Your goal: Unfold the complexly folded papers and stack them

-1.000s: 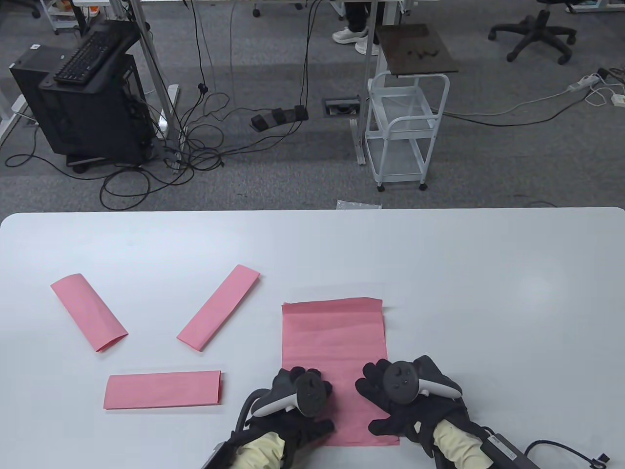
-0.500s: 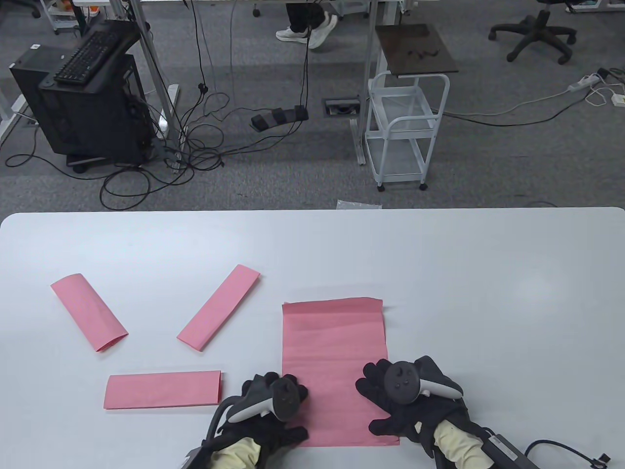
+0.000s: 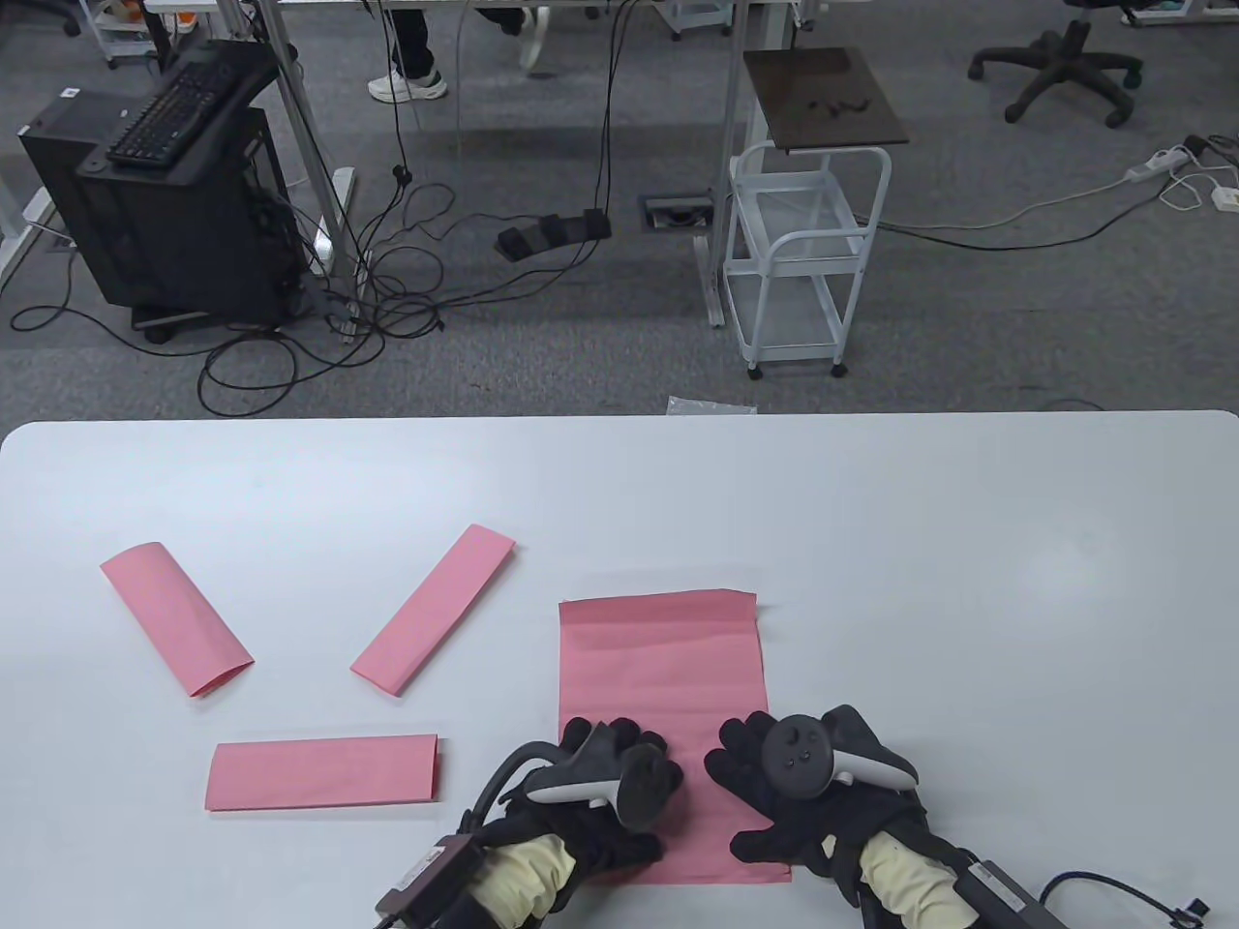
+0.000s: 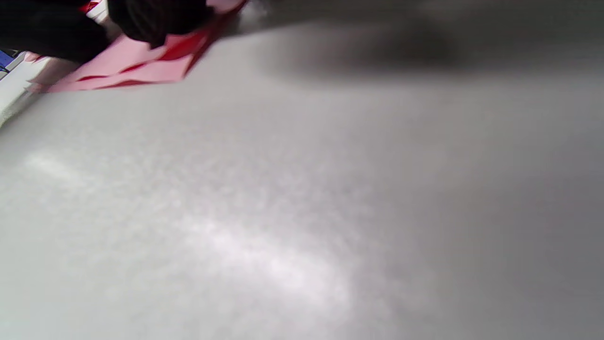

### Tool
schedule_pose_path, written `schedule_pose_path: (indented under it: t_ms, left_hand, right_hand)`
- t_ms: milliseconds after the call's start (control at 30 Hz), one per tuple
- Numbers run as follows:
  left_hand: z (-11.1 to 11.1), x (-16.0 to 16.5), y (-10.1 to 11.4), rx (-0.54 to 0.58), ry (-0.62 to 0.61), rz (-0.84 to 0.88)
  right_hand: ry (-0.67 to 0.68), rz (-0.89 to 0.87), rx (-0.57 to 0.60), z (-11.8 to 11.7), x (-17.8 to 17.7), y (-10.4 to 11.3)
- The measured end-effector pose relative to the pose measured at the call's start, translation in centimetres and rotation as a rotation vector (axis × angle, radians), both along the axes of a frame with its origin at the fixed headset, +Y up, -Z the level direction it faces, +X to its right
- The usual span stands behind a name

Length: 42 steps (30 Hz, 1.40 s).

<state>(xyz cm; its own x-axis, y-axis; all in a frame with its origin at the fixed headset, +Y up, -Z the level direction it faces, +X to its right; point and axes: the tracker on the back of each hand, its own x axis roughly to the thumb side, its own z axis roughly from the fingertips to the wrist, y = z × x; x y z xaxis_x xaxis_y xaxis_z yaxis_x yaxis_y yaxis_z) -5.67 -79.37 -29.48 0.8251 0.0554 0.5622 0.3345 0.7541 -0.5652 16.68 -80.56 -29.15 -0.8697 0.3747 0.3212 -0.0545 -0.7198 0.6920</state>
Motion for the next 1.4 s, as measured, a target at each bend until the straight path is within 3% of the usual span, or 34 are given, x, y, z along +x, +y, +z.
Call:
schedule_pose_path:
  t_ms: [167, 267, 500, 667, 733, 800, 1033, 1233, 1400]
  left_hand:
    - [-4.1, -3.6, -0.3, -0.024, 0.304, 0.034]
    - [-5.5, -5.7, -0.3, -0.033, 0.454, 0.041]
    - [-5.6, -5.1, 0.6, -0.026, 0.464, 0.053]
    - [-3.4, -1.4, 1.3, 0.066, 0.169, 0.157]
    - [-3.0, 0.0, 0.9, 0.030, 0.073, 0.081]
    - [-3.4, 0.9, 0.4, 0.010, 0.055, 0.027]
    - [-8.2, 1.3, -0.2, 0.000, 0.238, 0.098]
    - [-13.0, -1.4, 0.0, -0.010, 0.446, 0.082]
    - [-14.1, -2.8, -0.3, -0.027, 0.526, 0.133]
  right_hand:
    - [-0.002, -0.009, -0.001, 0.0, 0.0, -0.1]
    - [-0.001, -0.008, 0.001, 0.0, 0.0, 0.0]
    - [-0.002, -0.008, -0.003, 0.0, 0.0, 0.0]
    - [-0.003, -0.009, -0.005, 0.0, 0.0, 0.0]
    - [-0.003, -0.009, -0.005, 0.0, 0.0, 0.0]
    - [-0.005, -0.013, -0.008, 0.0, 0.1, 0.0]
    - [-0.006, -0.015, -0.009, 0.0, 0.1, 0.0]
    - [-0.007, -0.017, -0.007, 0.0, 0.1, 0.0]
    - [-0.007, -0.019, -0.009, 0.0, 0.1, 0.0]
